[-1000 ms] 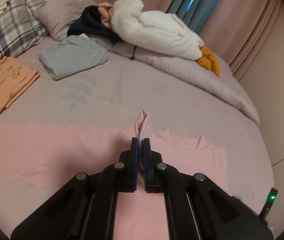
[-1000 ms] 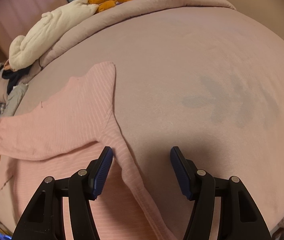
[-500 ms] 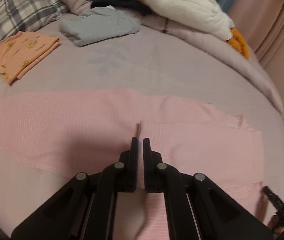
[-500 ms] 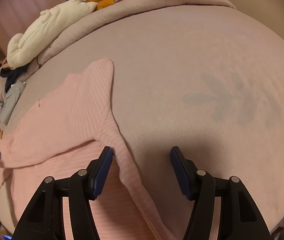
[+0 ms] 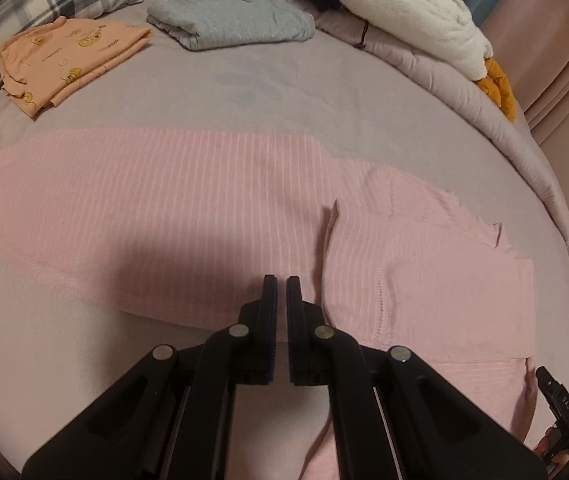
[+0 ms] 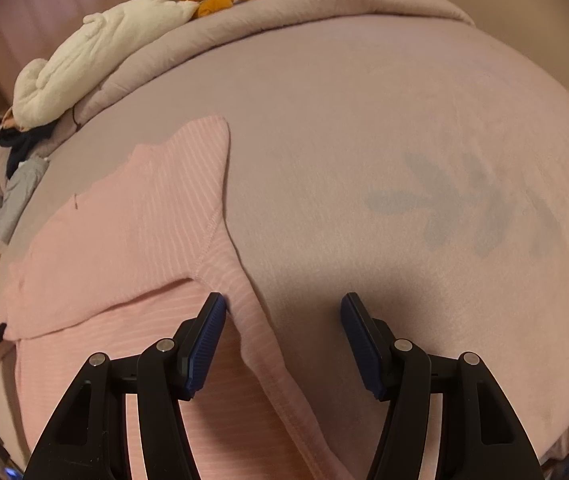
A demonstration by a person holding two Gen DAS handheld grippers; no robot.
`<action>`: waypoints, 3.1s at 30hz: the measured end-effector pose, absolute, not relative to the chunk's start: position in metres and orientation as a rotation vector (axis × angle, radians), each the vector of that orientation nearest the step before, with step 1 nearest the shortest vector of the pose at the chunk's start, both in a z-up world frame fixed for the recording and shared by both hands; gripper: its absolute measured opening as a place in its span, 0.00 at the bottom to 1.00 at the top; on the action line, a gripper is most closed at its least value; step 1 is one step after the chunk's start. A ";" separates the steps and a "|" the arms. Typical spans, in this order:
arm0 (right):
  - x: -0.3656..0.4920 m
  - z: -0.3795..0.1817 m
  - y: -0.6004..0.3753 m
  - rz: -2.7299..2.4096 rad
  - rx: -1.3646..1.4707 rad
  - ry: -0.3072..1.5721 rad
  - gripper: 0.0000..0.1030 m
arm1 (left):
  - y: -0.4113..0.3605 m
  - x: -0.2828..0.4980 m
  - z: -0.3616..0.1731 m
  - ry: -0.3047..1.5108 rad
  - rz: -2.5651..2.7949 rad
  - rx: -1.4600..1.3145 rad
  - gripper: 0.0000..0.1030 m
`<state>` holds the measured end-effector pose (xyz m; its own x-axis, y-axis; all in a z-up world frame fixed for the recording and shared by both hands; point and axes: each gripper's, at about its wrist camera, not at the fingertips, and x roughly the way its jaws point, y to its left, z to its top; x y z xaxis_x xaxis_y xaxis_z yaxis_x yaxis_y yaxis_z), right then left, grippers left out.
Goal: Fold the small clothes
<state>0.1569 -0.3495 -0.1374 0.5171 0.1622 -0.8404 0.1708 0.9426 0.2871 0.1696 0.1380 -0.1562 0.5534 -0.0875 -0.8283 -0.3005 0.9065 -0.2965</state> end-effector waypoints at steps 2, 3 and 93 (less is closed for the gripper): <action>0.157 -0.127 -0.349 0.005 0.351 1.002 0.60 | 0.140 0.164 -0.151 0.972 0.129 -0.443 0.03; 0.159 -0.122 -0.348 0.020 0.358 0.985 0.60 | 0.142 0.160 -0.149 0.968 0.129 -0.448 0.03; 0.094 -0.050 -0.358 0.026 0.441 0.735 0.95 | 0.150 0.143 -0.048 0.613 0.042 -0.524 0.06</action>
